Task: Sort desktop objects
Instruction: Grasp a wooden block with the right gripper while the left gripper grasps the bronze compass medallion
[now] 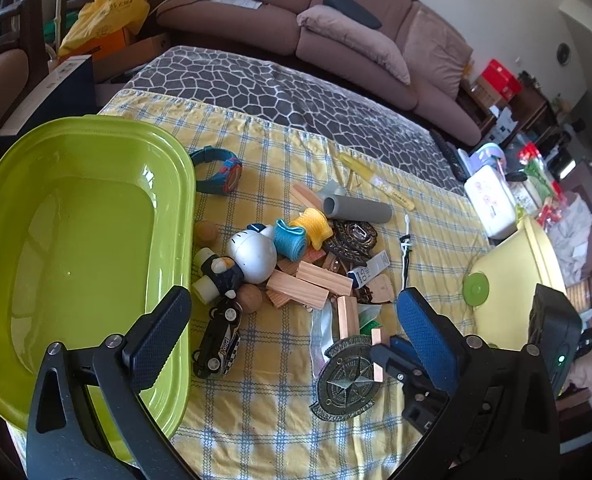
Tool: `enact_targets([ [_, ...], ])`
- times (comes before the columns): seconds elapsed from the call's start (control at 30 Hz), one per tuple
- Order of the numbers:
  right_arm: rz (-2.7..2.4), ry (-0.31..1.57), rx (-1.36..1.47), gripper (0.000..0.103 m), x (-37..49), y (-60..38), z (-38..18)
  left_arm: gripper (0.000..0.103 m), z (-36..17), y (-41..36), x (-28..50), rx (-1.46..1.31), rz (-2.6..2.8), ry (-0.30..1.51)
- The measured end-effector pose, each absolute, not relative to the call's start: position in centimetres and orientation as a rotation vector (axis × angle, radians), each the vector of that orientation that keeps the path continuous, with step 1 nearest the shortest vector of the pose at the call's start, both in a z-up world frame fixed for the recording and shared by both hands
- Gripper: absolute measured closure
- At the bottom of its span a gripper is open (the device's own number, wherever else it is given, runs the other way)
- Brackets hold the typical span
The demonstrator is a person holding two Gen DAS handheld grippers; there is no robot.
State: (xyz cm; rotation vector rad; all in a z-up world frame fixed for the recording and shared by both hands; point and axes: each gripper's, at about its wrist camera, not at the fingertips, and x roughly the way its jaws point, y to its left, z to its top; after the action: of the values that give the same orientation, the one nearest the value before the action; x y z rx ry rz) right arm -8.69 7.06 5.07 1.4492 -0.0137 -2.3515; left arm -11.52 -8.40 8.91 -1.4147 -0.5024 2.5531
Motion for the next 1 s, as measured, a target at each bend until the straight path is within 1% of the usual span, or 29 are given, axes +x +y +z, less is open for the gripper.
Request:
enact_targets([
  [0.3, -2.416, -0.118, 1.423, 0.087, -9.8, 10.6, 7.2, 0.000, 8.5, -5.1, -10.9, -1.435, 2.516, -0.330],
  [0.4, -2.452, -0.168, 1.399, 0.087, -10.2, 12.2, 8.4, 0.000, 8.4, -3.1, -10.2, -1.432, 2.493, -0.211],
  [0.57, -2.496, -0.231, 1.367, 0.087, -10.6, 14.5, 9.9, 0.001, 6.7, 0.0, -9.2, -1.481, 2.404, -0.125],
  [0.83, -2.553, -0.170, 1.296, 0.087, -10.2, 15.0, 12.2, 0.001, 3.4, 2.8, -8.4, -1.601, 2.413, 0.079],
  [1.0, -2.563, -0.166, 1.267, 0.087, -10.1, 15.3, 13.1, 0.001, 1.3, 4.5, -8.2, -1.658, 2.371, 0.188],
])
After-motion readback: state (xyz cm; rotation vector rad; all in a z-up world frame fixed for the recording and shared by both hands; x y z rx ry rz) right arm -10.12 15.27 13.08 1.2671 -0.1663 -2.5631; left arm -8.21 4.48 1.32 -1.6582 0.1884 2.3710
